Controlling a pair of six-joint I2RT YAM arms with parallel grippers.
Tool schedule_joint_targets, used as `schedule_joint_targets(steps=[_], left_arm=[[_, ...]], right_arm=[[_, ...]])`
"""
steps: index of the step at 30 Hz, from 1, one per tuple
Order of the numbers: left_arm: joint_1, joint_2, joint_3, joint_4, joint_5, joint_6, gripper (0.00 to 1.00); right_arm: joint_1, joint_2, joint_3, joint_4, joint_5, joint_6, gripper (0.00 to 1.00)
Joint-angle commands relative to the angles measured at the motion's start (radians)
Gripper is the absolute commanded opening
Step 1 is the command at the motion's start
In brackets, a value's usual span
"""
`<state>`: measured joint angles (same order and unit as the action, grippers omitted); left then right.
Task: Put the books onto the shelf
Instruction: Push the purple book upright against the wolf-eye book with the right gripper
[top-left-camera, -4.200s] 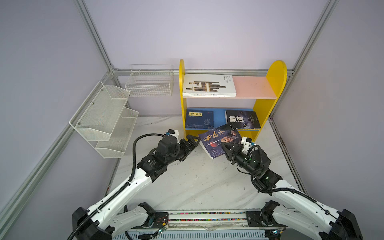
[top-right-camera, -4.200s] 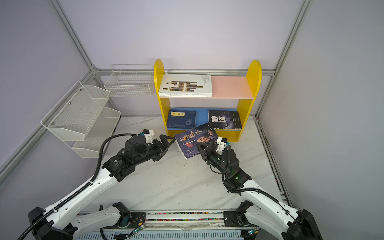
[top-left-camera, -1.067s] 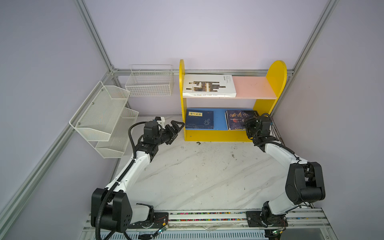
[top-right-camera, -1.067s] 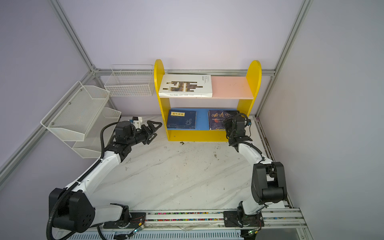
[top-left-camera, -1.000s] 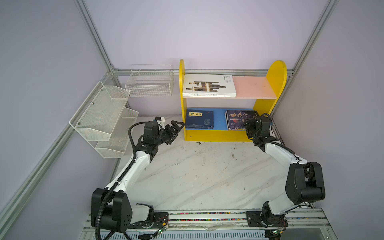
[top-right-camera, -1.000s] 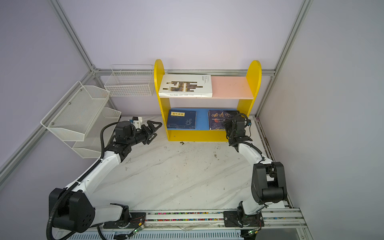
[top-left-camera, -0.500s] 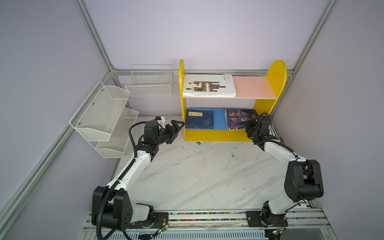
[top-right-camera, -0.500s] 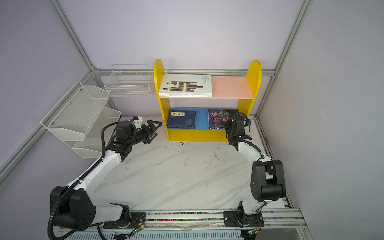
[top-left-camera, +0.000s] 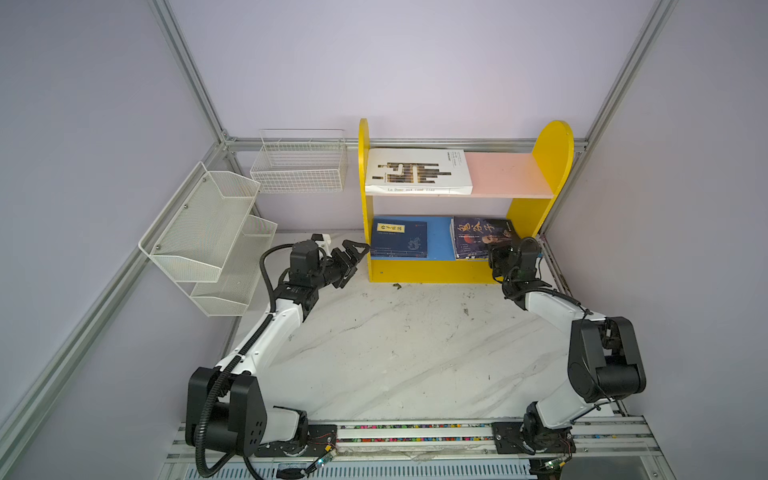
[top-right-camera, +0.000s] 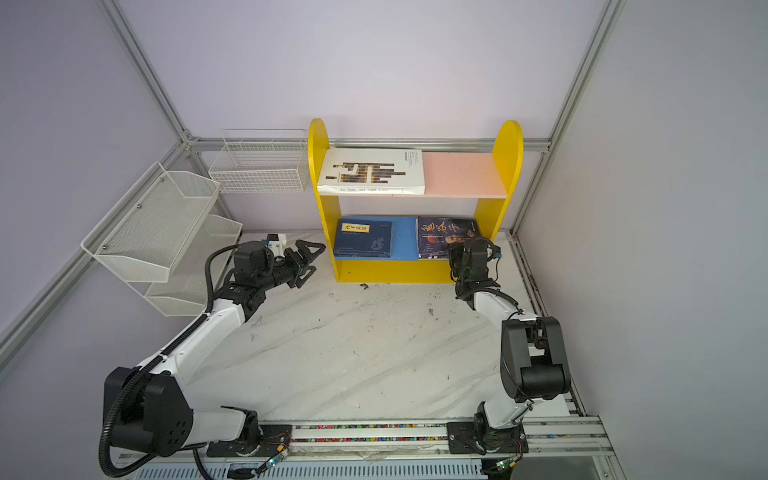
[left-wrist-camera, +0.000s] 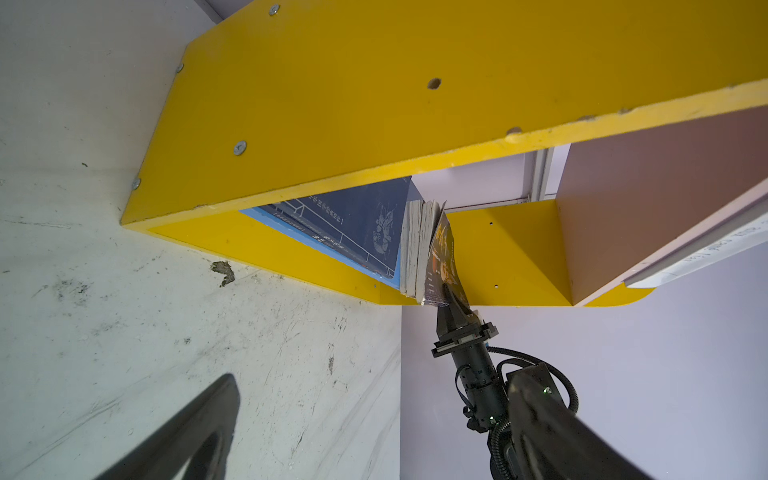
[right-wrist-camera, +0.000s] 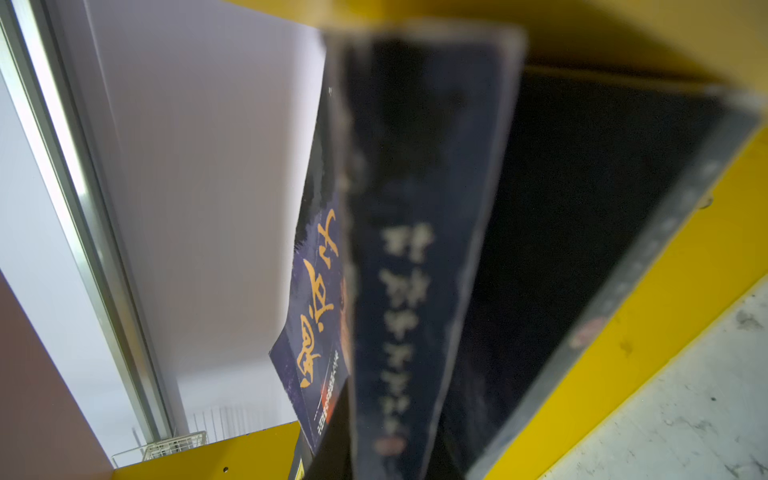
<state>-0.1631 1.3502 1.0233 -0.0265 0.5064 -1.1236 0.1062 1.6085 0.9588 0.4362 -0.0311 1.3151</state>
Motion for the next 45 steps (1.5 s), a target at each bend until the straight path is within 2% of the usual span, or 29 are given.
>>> schedule_joint_targets(steps=[1,10,11,13,15,19,23,32,40,45], left_arm=[[0.011,-0.01,0.031,0.042,0.022,-0.012,1.0],[0.01,-0.021,0.013,0.051,0.026,-0.019,1.0],[0.011,-0.023,0.013,0.049,0.027,-0.019,1.0],[0.01,-0.026,0.008,0.048,0.028,-0.02,1.0],[0.01,-0.031,0.003,0.049,0.027,-0.023,1.0],[0.01,-0.034,-0.005,0.055,0.029,-0.026,1.0],[0.01,-0.026,-0.006,0.071,0.04,-0.033,1.0],[0.011,-0.026,-0.015,0.076,0.056,-0.033,1.0],[0.011,-0.046,-0.034,0.068,0.054,-0.03,1.0],[0.011,-0.048,-0.04,0.071,0.055,-0.031,0.99]], right_arm=[[-0.003,-0.021,-0.027,0.081,0.046,0.049,0.14],[-0.003,-0.002,-0.015,0.069,0.043,0.028,0.17],[-0.004,-0.004,-0.014,0.061,0.047,0.027,0.21],[-0.003,-0.015,-0.005,0.027,0.051,0.015,0.4],[-0.003,-0.027,0.033,-0.068,0.056,-0.009,0.54],[-0.003,-0.042,0.148,-0.32,0.082,-0.074,0.65],[-0.003,-0.049,0.164,-0.414,0.079,-0.067,0.69],[-0.003,-0.033,0.205,-0.48,0.051,-0.072,0.71],[0.013,-0.068,0.174,-0.525,0.124,-0.041,0.69],[0.013,-0.075,0.182,-0.572,0.131,-0.055,0.69]])
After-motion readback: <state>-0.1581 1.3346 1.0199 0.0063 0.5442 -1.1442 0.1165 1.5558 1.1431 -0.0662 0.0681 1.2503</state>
